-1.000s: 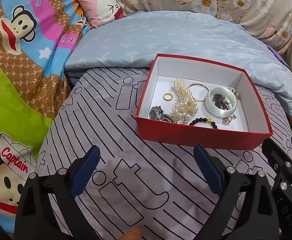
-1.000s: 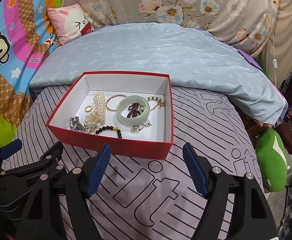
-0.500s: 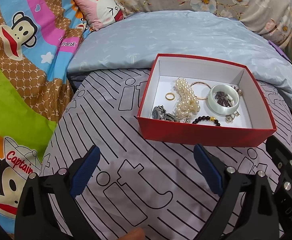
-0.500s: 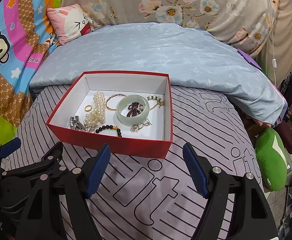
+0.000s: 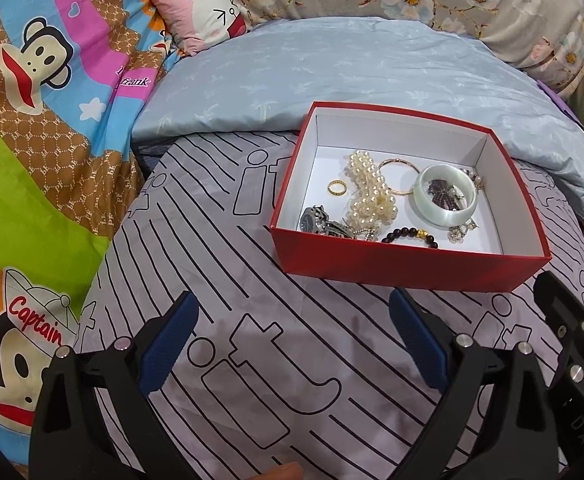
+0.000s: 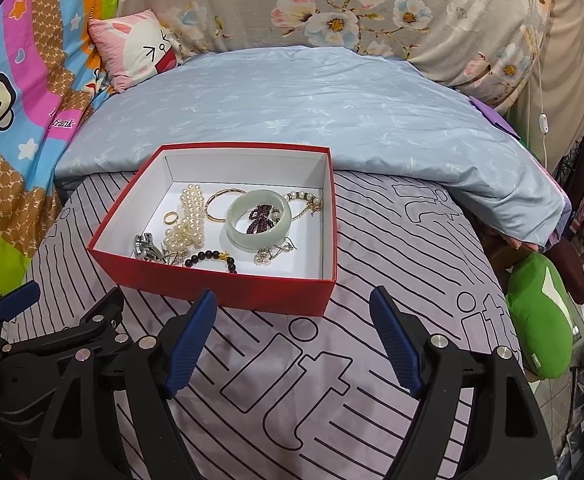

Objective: Organize jewelry

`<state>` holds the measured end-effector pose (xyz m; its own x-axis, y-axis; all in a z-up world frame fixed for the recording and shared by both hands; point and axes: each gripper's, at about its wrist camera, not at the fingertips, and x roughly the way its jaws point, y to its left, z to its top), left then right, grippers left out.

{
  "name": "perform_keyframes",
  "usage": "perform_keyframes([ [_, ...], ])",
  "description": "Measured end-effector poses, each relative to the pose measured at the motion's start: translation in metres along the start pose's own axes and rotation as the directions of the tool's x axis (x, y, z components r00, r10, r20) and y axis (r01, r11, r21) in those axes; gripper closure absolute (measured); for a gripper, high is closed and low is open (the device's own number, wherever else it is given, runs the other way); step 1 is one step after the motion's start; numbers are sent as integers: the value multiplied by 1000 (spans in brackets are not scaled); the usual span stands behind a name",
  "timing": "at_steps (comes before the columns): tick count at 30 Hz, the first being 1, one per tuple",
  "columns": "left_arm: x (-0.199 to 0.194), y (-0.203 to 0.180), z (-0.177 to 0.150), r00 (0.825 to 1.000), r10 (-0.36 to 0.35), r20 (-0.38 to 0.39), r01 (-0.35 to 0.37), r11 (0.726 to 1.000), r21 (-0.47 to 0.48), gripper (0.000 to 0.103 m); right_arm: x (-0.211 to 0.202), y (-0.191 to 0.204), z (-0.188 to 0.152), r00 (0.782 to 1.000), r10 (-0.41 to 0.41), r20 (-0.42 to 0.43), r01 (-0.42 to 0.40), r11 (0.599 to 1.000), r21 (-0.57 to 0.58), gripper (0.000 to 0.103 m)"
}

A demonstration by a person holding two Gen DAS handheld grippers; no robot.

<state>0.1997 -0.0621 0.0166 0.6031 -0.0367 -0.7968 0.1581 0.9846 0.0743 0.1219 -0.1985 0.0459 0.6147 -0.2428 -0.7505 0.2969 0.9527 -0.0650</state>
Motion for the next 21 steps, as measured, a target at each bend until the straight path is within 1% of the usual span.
perform_keyframes([
  [8, 0, -2, 1, 1000, 8, 0, -8, 1000, 7, 9, 0, 0, -1, 1000, -2, 0, 2, 1000, 5, 26],
  [13, -1, -1, 1, 1000, 10, -1, -10, 1000, 10, 9, 1, -3, -2, 1000, -3, 4, 3, 1000, 13, 22],
  [21, -2, -2, 2, 1000, 13, 1, -13, 1000, 5, 8, 4, -3, -3, 1000, -7, -3, 7, 1000, 18, 21],
])
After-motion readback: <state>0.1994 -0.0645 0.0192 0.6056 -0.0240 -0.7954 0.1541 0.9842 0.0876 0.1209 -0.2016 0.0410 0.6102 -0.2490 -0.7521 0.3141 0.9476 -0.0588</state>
